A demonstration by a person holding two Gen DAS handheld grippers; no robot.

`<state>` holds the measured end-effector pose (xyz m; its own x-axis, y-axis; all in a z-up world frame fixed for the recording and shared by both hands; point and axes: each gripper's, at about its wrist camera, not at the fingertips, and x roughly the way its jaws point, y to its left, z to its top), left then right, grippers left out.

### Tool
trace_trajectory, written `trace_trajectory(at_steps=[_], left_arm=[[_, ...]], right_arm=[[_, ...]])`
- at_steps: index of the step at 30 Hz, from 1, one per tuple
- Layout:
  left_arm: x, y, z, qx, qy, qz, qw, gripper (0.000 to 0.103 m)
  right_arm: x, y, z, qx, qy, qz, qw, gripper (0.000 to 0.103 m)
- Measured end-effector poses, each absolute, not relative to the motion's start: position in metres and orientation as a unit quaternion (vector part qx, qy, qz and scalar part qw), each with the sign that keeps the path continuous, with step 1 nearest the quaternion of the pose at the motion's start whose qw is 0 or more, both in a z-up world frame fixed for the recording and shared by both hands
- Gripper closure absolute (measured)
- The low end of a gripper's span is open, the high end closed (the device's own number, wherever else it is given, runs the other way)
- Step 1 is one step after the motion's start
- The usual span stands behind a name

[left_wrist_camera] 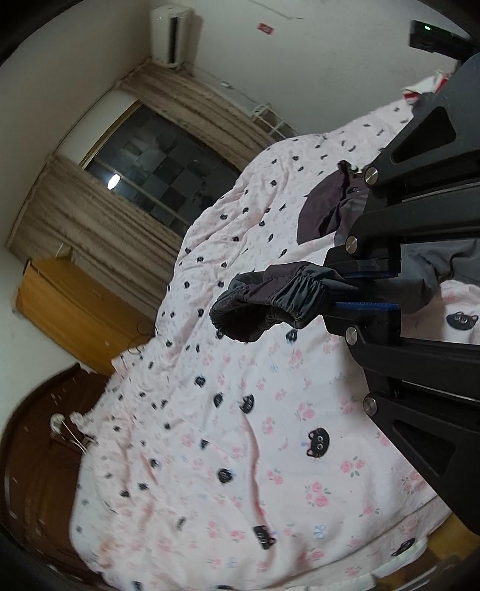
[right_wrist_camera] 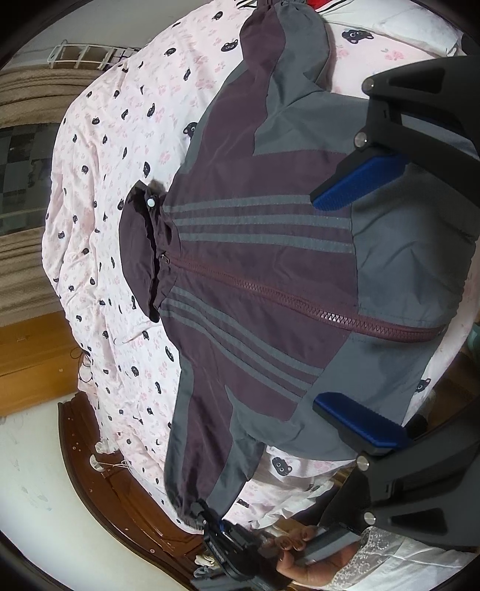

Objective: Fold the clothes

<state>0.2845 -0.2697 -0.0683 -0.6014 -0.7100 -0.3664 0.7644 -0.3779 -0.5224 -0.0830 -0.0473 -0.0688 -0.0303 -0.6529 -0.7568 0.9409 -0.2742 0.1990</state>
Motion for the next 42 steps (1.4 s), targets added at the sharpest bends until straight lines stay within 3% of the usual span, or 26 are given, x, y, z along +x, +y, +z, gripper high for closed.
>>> trace_trajectory(at_steps=[16,27,37,42], left_arm=[[0.167,-0.199,-0.018,0.124,0.195,-0.9,0.37,0.096],[0.08,-0.128,-0.079,0.262,0.117,-0.912,0.293,0.096],[0.052,-0.094,-0.127,0.341,0.048,-0.893,0.289,0.096],[0.046,-0.075,-0.137,0.364,-0.02,-0.879,0.306,0.089]], right_arm=[[-0.107,-0.029,-0.068,0.402,0.159,-0.706,0.561,0.003],[-0.15,-0.005,-0.075,0.425,0.128,-0.737,0.51,0.003],[-0.163,-0.001,-0.084,0.44,0.124,-0.742,0.491,0.003],[-0.157,-0.007,-0.089,0.441,0.135,-0.738,0.493,0.003]])
